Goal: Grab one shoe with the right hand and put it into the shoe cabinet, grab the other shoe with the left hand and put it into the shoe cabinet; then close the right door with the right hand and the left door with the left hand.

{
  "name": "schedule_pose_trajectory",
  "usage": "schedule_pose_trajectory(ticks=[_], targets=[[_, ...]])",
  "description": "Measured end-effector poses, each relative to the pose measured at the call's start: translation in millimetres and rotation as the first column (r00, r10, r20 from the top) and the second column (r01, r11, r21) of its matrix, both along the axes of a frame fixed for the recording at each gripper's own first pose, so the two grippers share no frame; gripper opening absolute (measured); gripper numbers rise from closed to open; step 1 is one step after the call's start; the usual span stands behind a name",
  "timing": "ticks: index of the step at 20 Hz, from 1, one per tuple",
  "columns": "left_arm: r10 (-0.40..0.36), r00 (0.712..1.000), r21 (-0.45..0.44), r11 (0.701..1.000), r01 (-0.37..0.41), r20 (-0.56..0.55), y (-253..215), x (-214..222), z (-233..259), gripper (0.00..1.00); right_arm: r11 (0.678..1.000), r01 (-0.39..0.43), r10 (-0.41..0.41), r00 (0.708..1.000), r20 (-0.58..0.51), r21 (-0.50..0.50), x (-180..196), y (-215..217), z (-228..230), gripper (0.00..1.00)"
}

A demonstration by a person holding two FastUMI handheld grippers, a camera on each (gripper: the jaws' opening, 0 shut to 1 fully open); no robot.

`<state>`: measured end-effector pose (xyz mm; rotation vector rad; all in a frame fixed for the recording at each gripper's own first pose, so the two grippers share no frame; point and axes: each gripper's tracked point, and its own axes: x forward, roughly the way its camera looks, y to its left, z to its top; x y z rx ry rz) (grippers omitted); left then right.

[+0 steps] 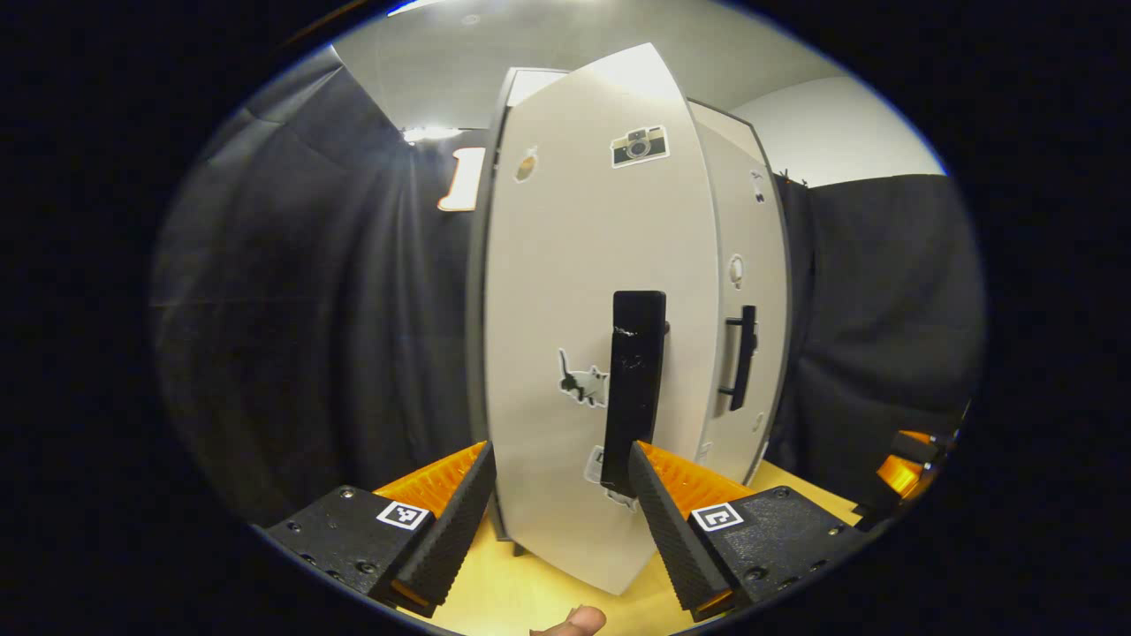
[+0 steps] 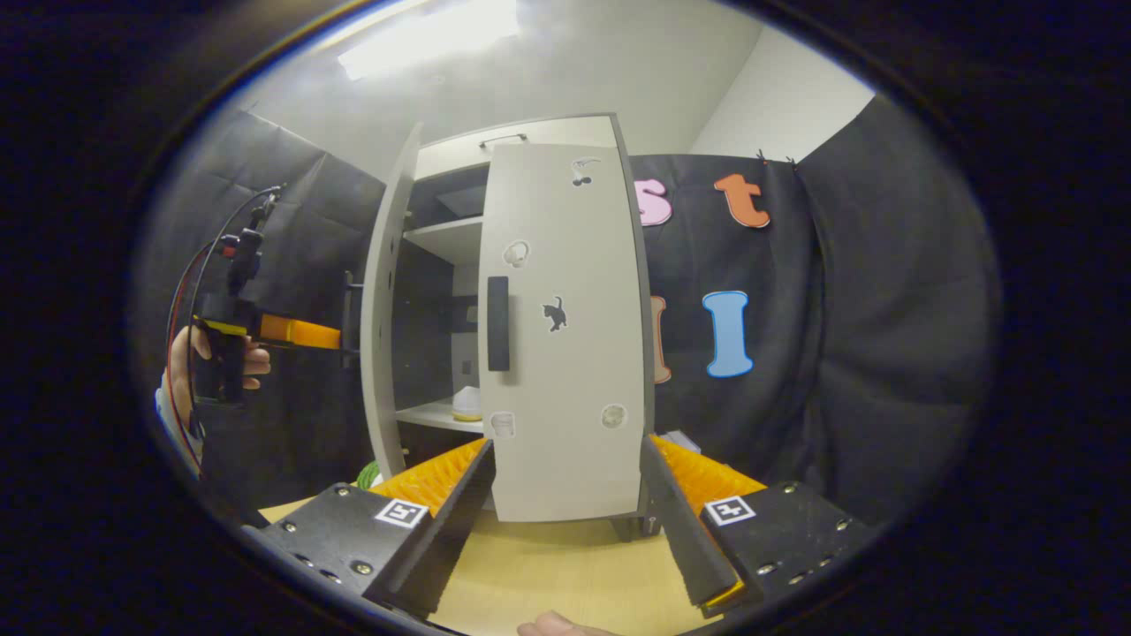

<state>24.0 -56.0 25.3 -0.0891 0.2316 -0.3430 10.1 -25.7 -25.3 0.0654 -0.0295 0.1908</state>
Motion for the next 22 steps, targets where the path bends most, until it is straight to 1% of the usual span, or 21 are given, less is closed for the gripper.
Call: schedule_pose_trajectory(ticks=[2,4,6,7,8,9,10,11,14,15,16,19,20,22], targets=[[-0.026,1.0,-0.041,0.999,0.025,-0.012,-21,6,0,0.93,1.0,0.014,-0.014,1.0,-0.023,0.002,4,-3,-4,0.98],[-0.05,0.999,-0.036,0.998,0.05,0.001,-29,1,-2,0.93,1.0,0.015,-0.014,0.999,-0.033,0.007,2,-3,-13,0.98],[-0.031,1.0,-0.003,1.0,0.031,0.007,-25,-4,-4,0.93,1.0,0.02,-0.02,0.999,-0.038,0.006,4,-3,-14,0.98],[-0.022,1.0,0.0,1.0,0.022,0.008,-23,-6,-6,0.88,1.0,0.024,-0.023,0.999,-0.041,0.008,4,-3,-15,0.98],[-0.015,1.0,0.007,1.0,0.015,0.004,-23,-6,-9,0.93,1.0,0.023,-0.022,0.999,-0.043,0.01,4,-3,-15,0.98],[-0.007,1.0,0.011,1.0,0.007,0.003,-19,-10,-10,0.93,1.0,0.02,-0.02,0.999,-0.045,0.013,3,-2,-15,0.98],[-0.005,1.0,0.012,1.0,0.005,0.004,-17,-14,-9,0.88,1.0,0.02,-0.019,0.999,-0.047,0.015,3,-2,-15,0.98],[-0.011,1.0,0.018,1.0,0.01,0.012,-15,-17,-8,0.93,1.0,0.019,-0.019,0.999,-0.048,0.015,3,-2,-15,0.98],[0.001,0.999,0.031,1.0,-0.002,0.047,-5,-26,-1,0.93,1.0,0.017,-0.017,0.999,-0.044,0.009,2,0,-11,0.98],[0.007,0.998,0.037,0.999,-0.009,0.056,-1,-29,0,0.88,1.0,0.014,-0.013,0.999,-0.038,0.006,1,2,-9,0.98],[0.024,0.998,0.032,0.999,-0.026,0.054,5,-33,0,0.93,1.0,0.009,-0.009,0.999,-0.031,0.002,1,4,-7,0.98],[0.044,0.996,0.005,0.999,-0.044,0.072,12,-46,6,0.94,1.0,0.005,-0.006,1.0,-0.026,-0.018,4,16,-7,0.98],[0.061,0.995,0.009,0.998,-0.062,0.081,17,-48,7,0.94,1.0,0.0,-0.001,1.0,-0.03,-0.024,5,21,-7,0.98],[0.123,0.987,0.021,0.992,-0.126,0.1,33,-51,8,0.95,0.999,-0.017,0.016,0.999,-0.037,-0.036,2,31,-8,0.98]])
